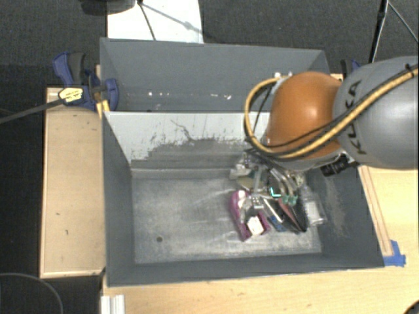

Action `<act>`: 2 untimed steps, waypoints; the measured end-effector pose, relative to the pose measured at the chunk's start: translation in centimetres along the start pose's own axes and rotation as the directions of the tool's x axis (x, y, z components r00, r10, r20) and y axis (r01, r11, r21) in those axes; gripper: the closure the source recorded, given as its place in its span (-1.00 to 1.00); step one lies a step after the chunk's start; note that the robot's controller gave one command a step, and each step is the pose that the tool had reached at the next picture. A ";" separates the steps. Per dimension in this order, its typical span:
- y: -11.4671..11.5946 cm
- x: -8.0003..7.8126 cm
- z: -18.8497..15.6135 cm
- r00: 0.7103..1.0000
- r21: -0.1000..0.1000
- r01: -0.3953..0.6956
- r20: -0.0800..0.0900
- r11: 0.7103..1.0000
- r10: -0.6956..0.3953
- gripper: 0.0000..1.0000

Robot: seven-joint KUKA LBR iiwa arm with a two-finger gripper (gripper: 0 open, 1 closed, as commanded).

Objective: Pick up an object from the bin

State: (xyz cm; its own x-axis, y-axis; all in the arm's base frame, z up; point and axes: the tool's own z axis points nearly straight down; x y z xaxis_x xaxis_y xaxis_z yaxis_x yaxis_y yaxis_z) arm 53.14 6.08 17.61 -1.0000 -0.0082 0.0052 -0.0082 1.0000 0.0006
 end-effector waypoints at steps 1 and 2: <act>-6.0 -0.7 8.6 0.972 -0.007 -0.234 0.012 0.972 0.234 -1.00; -1.1 4.3 7.5 0.874 -0.005 -0.487 0.005 0.874 0.487 -1.00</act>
Offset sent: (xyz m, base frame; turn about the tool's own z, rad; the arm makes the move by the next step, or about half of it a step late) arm 0.0028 -0.0709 -0.1061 0.2526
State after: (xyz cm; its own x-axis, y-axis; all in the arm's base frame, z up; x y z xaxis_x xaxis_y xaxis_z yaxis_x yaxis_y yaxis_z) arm 48.77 4.91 10.14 -0.8775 0.4796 -0.0003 0.4796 0.8775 0.0029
